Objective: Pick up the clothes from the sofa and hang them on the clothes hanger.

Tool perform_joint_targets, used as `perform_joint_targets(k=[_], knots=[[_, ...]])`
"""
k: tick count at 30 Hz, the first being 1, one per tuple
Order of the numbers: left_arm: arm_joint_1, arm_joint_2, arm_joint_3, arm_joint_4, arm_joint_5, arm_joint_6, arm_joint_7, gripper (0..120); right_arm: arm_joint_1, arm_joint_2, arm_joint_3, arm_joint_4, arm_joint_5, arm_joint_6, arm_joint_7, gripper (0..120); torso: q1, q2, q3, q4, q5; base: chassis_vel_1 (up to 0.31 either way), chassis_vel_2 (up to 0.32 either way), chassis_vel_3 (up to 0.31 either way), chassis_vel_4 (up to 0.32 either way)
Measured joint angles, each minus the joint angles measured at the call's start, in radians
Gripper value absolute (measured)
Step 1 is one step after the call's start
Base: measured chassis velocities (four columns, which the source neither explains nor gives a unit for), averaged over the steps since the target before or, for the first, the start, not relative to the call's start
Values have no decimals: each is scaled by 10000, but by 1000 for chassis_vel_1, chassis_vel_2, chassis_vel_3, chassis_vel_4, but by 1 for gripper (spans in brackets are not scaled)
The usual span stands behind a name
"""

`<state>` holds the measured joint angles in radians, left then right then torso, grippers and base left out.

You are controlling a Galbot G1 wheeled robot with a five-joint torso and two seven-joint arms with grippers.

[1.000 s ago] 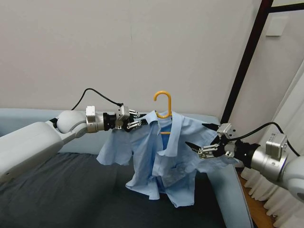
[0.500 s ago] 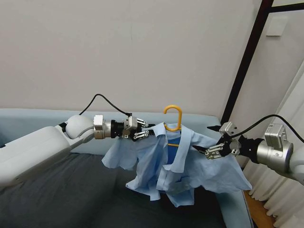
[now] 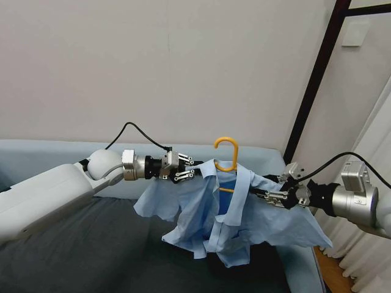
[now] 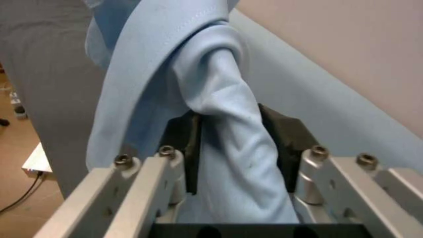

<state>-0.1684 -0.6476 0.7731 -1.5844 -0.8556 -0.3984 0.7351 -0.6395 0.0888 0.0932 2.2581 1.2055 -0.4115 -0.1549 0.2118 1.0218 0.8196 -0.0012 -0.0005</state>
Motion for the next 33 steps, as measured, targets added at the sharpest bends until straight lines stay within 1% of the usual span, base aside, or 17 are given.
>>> perform_joint_targets(k=[3,4,5,6,10,13,16,17,18,21,22,24,27,28,31,32,33], knots=[[1,6,2,-7,6,-1,-37,7,0,-22,-33,20,-13,96,14,25,0,0,0,0,0,0,0,0,0],[21,51,1,-25,29,-11,-97,7,0,-42,-37,60,6,143,56,18,0,0,0,-1,0,0,0,0,0],[32,68,1,-34,42,-15,-121,7,0,-46,-38,81,26,157,73,16,0,0,0,0,0,0,0,0,0],[69,117,-2,-70,95,-21,-225,7,-1,-47,-38,141,72,195,118,11,0,0,0,0,0,0,0,0,0],[113,217,-28,-177,140,-31,-456,8,-29,-29,-51,234,102,290,295,8,0,0,0,1,-2,0,0,0,0],[113,300,-52,-232,64,-32,-533,12,-42,-13,-108,284,91,402,471,8,0,0,0,0,-1,0,0,0,0],[77,440,-85,-285,26,-30,-656,25,-81,-11,-136,273,26,527,610,7,0,0,0,1,-2,0,0,0,0],[77,440,-85,-285,26,-30,-656,25,-81,-11,-136,273,26,527,610,7,0,0,0,1,-2,0,0,0,0],[54,512,-106,-308,51,-24,-705,32,-99,4,-138,272,3,586,687,7,0,0,0,-1,-2,0,0,0,0],[-29,769,-161,-470,254,37,-717,45,-109,85,-138,228,61,663,877,7,0,0,0,0,-1,0,0,0,0],[-29,769,-161,-470,254,37,-717,45,-109,85,-138,228,61,663,877,7,0,0,0,0,-1,0,0,0,0],[-20,1013,-251,-678,335,44,-780,53,-111,207,-116,210,183,687,1032,7,0,0,0,0,-1,0,0,0,0],[198,1332,-465,-922,473,37,-1046,65,-292,327,148,196,294,695,1213,7,0,0,0,2,0,0,0,0,0],[198,1332,-465,-922,473,37,-1046,65,-292,327,148,196,294,695,1213,7,0,0,0,2,0,0,0,0,0],[782,1829,-770,-1306,679,-97,-1569,81,-478,356,715,109,780,517,1524,7,0,0,0,0,-1,0,0,0,0],[964,1941,-843,-1442,718,-112,-1683,84,-433,358,794,104,1013,460,1714,7,0,1,0,1,-2,0,0,0,0],[964,1941,-843,-1442,718,-112,-1683,84,-433,358,794,104,1013,460,1714,7,0,1,0,1,-2,0,0,0,0]])
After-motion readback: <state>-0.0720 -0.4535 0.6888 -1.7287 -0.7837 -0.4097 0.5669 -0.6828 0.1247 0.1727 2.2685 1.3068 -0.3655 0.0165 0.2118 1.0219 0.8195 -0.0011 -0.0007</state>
